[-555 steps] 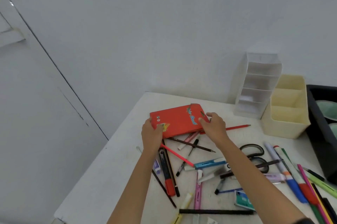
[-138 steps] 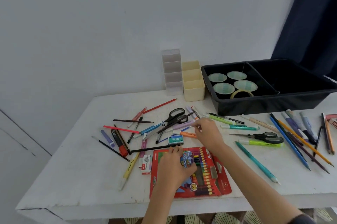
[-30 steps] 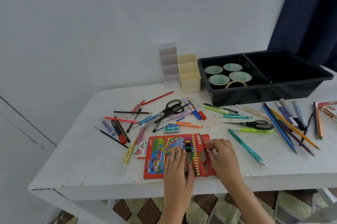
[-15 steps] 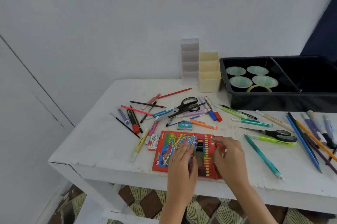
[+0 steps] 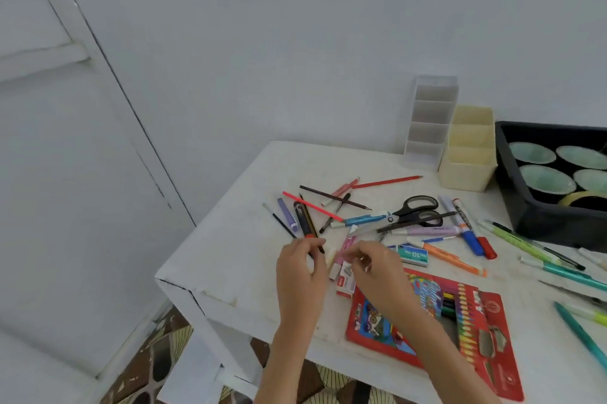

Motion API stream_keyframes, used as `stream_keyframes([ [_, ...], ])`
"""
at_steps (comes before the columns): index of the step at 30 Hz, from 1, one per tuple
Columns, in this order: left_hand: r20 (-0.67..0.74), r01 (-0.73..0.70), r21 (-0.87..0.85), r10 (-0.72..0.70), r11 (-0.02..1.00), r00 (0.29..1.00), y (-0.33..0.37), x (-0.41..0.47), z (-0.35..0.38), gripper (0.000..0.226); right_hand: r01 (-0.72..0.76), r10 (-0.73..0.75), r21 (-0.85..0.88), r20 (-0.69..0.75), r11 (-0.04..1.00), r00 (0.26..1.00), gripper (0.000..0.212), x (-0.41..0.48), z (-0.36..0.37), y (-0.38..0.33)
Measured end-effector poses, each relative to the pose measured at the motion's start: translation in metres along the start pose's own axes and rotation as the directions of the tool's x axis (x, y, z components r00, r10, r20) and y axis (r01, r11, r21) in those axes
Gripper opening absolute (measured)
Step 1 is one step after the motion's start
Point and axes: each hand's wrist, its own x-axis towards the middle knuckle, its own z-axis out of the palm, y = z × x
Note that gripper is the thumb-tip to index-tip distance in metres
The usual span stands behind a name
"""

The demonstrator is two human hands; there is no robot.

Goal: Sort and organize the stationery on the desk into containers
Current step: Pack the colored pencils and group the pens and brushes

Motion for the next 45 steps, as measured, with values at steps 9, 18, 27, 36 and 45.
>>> stream_keyframes([
  [9, 0.087, 0.036, -0.037, -0.032, 0.999, 0.996, -0.037, 0.071, -0.009, 0.021, 0.001, -0.051, -0.344, -0.136, 0.939, 0.989, 0.028, 0.095, 0.048, -0.002],
  [18, 0.127, -0.019, -0.075, 0.028, 0.997, 0.991, -0.057, 0.111, 0.008, 0.022, -0.114, 0.028, -0.396, -0.218, 0.911, 0.976, 0.02, 0.126, 0.06, 0.01],
  [27, 0.353, -0.456, 0.137, 0.387, 0.879, 0.852, -0.057, 0.157, 0.062, 0.034, -0.326, 0.194, -0.18, -0.512, 0.928, 0.837, 0.018, 0.114, 0.007, 0.042],
  [36, 0.438, -0.556, 0.321, 0.4, 0.767, 0.805, -0.055, 0.167, 0.082, 0.046, -0.36, 0.254, -0.071, -0.585, 0.93, 0.77, 0.013, 0.069, -0.023, 0.06],
  [45, 0.329, -0.524, 0.169, 0.453, 0.835, 0.829, -0.001, 0.112, 0.068, 0.039, -0.348, 0.292, 0.028, -0.611, 0.937, 0.736, 0.014, 0.016, -0.053, 0.066],
])
